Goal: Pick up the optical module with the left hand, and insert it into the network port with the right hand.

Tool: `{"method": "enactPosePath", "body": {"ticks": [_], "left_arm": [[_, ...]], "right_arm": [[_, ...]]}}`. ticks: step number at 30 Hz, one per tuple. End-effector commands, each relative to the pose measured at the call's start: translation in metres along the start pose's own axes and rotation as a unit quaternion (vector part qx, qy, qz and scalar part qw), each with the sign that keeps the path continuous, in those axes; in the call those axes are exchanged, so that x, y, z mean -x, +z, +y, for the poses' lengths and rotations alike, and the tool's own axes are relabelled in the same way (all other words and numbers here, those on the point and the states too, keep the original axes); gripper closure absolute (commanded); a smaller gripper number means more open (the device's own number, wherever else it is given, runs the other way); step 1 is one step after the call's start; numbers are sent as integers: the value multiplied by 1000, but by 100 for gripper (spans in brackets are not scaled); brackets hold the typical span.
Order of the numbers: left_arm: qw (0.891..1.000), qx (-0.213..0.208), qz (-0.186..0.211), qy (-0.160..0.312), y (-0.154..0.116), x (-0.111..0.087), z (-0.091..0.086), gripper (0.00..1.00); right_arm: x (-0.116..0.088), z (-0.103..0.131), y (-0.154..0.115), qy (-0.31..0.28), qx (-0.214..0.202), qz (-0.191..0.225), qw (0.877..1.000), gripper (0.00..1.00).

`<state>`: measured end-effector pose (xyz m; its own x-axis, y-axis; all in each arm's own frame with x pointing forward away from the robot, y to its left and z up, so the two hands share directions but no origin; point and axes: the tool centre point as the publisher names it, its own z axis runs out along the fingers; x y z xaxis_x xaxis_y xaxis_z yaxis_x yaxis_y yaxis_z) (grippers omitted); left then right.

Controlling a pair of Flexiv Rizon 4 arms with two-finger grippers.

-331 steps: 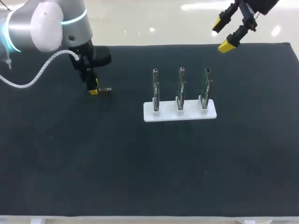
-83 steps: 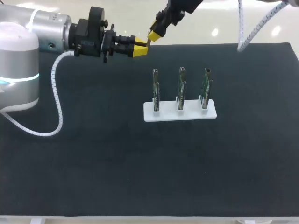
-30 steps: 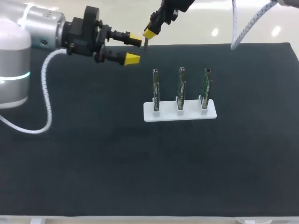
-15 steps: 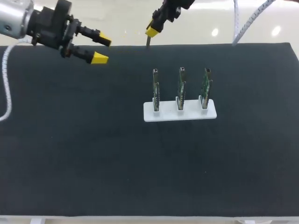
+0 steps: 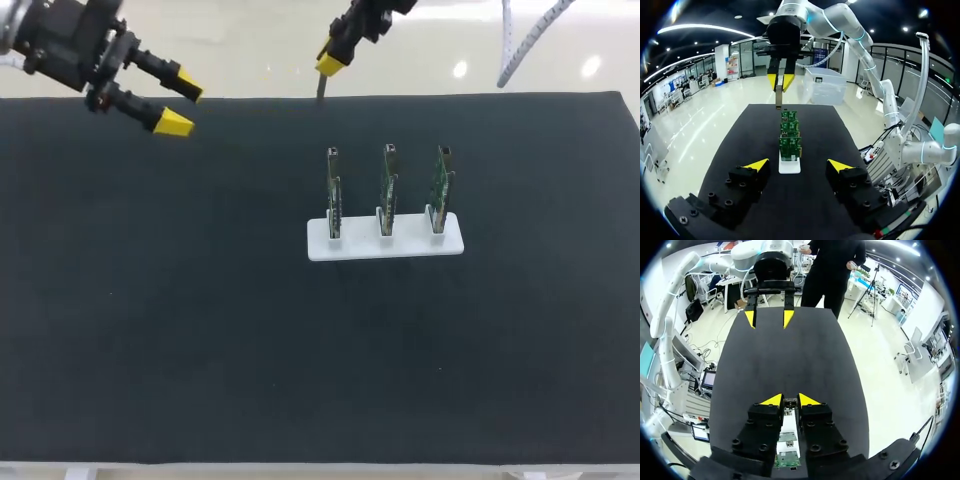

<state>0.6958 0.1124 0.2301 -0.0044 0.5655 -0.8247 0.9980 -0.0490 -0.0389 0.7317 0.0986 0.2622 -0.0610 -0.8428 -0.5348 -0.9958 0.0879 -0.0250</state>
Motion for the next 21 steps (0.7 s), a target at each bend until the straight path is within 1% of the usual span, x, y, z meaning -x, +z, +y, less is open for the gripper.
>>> {"method": "enactPosePath", "body": {"ticks": [1,2,9,13,15,16,21], "left_arm": [[1000,-11,2,0,-1,-1,8,0],[1000,-11,2,0,-1,-1,8,0],[1000,-11,2,0,-1,-1,8,0],[1000,-11,2,0,-1,-1,8,0],[1000,-11,2,0,-1,-1,8,0],[1000,-11,2,0,-1,-1,8,0],[1000,-11,2,0,-1,-1,8,0]], "right_arm": [[-7,-5,-1,-4,13,10,1000,100],[-11,-5,-2,-5,8,8,1000,100],[-40,-9,-12,-13,24,11,1000,100],[-60,-11,-18,-27,29,24,999,100],[-70,-9,-18,-19,35,38,998,100],[-75,-9,-19,-17,40,39,998,100],[-96,-7,-22,-18,37,42,998,100]]}}
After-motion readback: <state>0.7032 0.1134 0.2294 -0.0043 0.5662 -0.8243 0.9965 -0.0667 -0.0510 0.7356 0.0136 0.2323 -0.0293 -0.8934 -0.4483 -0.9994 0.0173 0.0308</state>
